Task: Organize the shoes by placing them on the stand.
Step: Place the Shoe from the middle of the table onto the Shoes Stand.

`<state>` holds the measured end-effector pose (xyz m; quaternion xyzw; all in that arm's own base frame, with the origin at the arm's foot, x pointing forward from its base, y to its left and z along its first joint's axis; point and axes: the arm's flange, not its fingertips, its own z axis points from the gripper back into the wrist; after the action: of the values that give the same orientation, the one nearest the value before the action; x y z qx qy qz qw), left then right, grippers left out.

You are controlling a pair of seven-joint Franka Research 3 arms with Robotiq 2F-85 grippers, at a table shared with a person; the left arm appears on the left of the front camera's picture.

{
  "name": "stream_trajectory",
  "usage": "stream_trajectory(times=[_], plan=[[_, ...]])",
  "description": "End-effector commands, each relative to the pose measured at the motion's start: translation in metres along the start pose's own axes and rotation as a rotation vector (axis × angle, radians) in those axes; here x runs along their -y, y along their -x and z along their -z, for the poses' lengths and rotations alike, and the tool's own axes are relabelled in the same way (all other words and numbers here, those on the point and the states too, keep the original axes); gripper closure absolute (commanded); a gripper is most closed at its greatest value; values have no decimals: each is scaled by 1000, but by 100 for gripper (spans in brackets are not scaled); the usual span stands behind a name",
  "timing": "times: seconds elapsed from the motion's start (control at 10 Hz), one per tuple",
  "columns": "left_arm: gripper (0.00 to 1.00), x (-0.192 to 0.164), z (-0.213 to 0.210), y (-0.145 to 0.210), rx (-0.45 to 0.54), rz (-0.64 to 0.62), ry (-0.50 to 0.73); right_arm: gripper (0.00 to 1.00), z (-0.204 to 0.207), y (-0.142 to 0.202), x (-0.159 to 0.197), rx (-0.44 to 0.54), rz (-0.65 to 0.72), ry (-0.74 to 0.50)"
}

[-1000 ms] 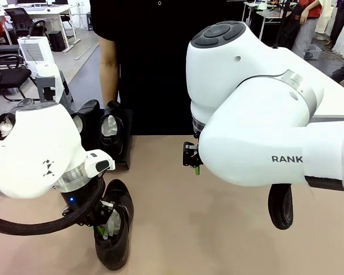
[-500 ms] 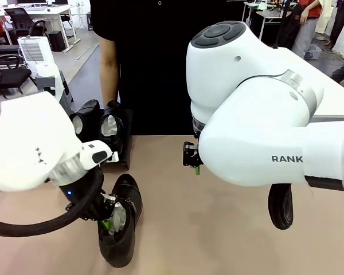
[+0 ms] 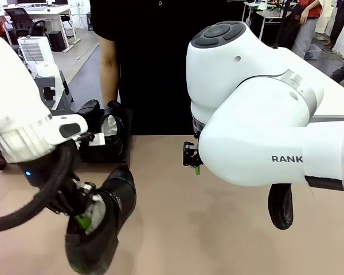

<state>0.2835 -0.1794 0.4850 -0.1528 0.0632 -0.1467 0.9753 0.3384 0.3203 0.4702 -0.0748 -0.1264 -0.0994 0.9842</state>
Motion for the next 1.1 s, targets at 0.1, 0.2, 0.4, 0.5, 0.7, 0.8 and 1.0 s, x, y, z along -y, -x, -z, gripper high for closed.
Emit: stream_trajectory(times=[0.1, 0.2, 0.4, 0.5, 0.7, 0.8, 1.0], plan=[[100, -20, -49, -7, 164, 37, -128, 0, -3, -5, 0, 2, -19, 4], [100, -25, -64, -10, 203, 29, -187, 0, -3, -5, 0, 2, -19, 4], [100, -20, -56, -6, 151, 17, -135, 0, -3, -5, 0, 2, -19, 4], [100, -20, -56, -6, 151, 17, -135, 0, -3, -5, 0, 2, -19, 4], [100, -25, -63, -11, 188, 11, -162, 0, -3, -5, 0, 2, -19, 4], [100, -37, -86, -11, 291, 22, -257, 0, -3, -5, 0, 2, -19, 4], [100, -65, -126, -15, 330, 148, -298, 0, -3, -5, 0, 2, -19, 4]])
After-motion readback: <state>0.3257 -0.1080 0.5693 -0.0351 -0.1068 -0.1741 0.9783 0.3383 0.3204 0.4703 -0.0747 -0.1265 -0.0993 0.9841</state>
